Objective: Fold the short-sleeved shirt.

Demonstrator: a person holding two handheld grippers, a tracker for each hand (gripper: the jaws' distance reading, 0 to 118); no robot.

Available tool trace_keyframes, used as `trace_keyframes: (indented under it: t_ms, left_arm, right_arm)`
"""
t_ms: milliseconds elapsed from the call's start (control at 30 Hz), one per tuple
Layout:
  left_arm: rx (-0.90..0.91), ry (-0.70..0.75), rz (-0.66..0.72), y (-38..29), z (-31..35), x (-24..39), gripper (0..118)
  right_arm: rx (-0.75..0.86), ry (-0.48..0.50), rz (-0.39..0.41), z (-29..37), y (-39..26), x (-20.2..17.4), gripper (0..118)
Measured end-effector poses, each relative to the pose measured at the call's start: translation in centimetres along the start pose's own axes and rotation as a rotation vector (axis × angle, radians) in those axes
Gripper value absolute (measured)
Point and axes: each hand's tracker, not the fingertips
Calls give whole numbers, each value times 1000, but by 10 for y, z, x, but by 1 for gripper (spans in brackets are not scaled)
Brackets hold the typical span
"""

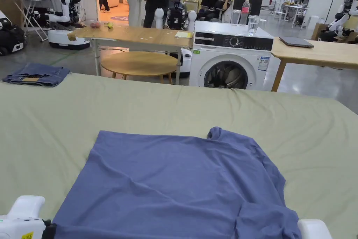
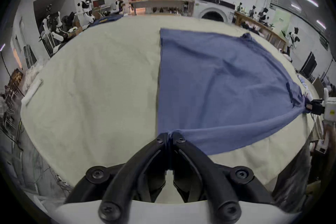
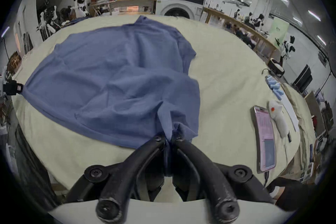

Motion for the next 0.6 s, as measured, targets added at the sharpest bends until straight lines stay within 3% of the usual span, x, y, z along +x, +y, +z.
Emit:
trace_keyframes:
  t_ms: [67,167,200,267,333,533,567,600]
  left_arm:
    - [-19,-4,3,-2,-10,1,0]
    - [-19,-1,23,-3,-22,-4,0]
    - [-21,-1,28,1,-20,-5,3]
    - [-25,6,33,5,-14,-5,20]
    - [23,17,40,12,-4,-3,33]
    - [294,-32,28,31,31,22,37]
    - [333,-26,12,33,34,29,37]
    - [366,-19,1,34,36,35,37]
  right_arm:
    - [-8,-2,-7,-6,-2,-2,5]
    - [-9,-28,-22,-5,-2,-4,30]
    - [5,-41,-30,0,0,-6,44]
    - [42,-55,-47,9,4,-6,57]
    - [102,-56,-75,22,13,-8,57]
    - [322,-10,-174,40,36,-21,54]
    - [360,-1,-189,42,39,-26,47]
    - [390,3,-193,43,41,-30,29]
